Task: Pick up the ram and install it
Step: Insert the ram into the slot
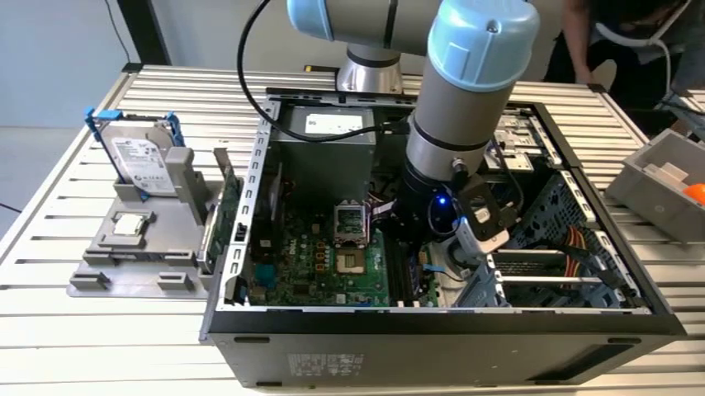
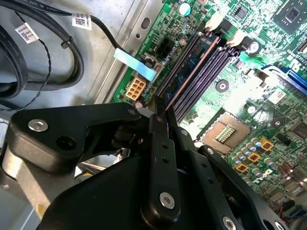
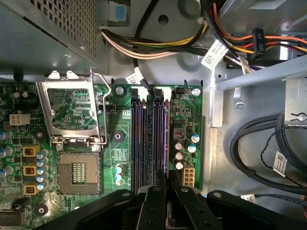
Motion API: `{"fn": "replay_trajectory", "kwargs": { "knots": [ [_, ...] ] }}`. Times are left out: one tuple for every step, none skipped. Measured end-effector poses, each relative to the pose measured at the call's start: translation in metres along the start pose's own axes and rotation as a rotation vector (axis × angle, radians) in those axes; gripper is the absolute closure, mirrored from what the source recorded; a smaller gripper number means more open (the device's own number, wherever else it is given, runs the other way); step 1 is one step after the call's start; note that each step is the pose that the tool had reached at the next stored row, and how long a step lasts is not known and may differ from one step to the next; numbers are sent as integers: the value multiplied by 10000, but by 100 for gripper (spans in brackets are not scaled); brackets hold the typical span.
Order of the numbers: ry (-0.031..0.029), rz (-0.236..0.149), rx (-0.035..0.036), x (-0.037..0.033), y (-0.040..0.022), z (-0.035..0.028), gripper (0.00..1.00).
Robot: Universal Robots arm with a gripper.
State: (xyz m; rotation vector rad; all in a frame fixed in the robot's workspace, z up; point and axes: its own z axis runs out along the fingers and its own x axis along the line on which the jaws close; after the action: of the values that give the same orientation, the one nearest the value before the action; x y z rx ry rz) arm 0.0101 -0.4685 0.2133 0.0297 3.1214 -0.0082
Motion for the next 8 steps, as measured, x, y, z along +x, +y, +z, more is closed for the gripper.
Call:
{"fn": "replay_trajectory", "kwargs": {
  "knots": [
    [1, 0, 0, 0, 1, 1, 100],
    [0, -1, -1, 0, 1, 1, 100],
    [0, 0, -3, 0, 1, 3, 100],
    [0, -1, -2, 0, 1, 3, 100],
    [0, 0, -2, 0, 1, 3, 100],
    [0, 0, -1, 0, 2, 4, 100],
    [-1, 0, -2, 0, 2, 5, 100],
    [-1, 0, -3, 0, 3, 6, 100]
  ]
}}
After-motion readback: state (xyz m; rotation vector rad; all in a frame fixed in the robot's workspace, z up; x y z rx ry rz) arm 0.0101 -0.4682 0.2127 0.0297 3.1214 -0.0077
